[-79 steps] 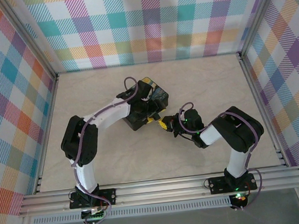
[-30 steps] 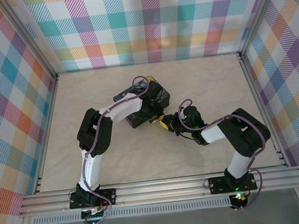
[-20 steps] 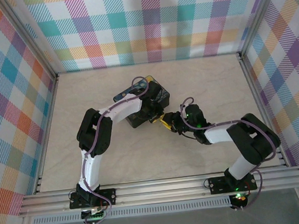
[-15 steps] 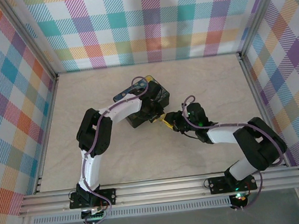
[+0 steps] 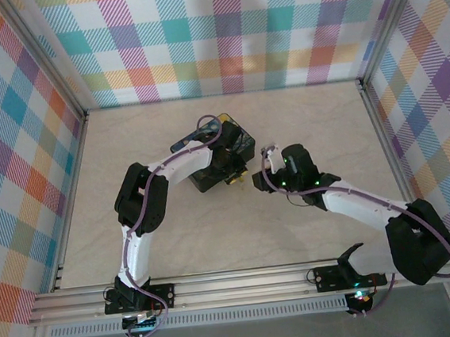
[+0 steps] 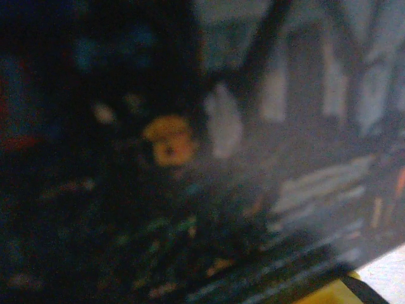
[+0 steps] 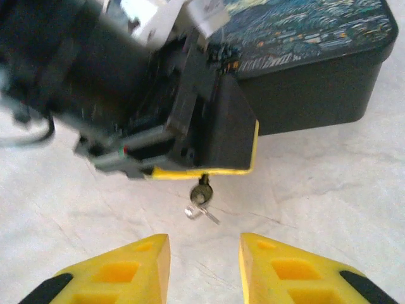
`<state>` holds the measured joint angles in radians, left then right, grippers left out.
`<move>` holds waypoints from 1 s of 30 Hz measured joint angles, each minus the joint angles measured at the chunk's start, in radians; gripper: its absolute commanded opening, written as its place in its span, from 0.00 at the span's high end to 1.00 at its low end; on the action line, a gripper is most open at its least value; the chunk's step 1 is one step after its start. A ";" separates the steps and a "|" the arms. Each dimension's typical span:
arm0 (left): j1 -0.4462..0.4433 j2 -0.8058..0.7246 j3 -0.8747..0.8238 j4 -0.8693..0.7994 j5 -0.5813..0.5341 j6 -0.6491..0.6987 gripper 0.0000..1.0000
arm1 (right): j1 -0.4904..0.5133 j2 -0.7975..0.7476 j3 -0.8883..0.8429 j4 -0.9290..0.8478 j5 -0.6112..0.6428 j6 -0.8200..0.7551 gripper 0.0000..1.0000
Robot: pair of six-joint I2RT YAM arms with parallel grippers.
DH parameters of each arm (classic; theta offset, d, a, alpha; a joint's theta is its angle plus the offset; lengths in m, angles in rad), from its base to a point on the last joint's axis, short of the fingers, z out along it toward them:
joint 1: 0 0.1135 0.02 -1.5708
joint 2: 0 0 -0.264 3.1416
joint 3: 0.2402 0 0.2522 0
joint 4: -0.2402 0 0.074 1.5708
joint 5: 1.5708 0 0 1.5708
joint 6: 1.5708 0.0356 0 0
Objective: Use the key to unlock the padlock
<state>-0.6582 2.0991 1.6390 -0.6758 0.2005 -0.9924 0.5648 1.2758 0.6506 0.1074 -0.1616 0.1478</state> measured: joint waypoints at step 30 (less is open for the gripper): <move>0.028 0.003 0.009 0.002 0.072 0.039 0.87 | 0.122 0.229 -0.146 0.525 0.121 -0.771 0.75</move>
<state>-0.6300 2.1021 1.6482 -0.6743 0.2722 -0.9531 0.6868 1.5051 0.5045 0.6327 -0.0410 -0.6231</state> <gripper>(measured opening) 0.315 0.255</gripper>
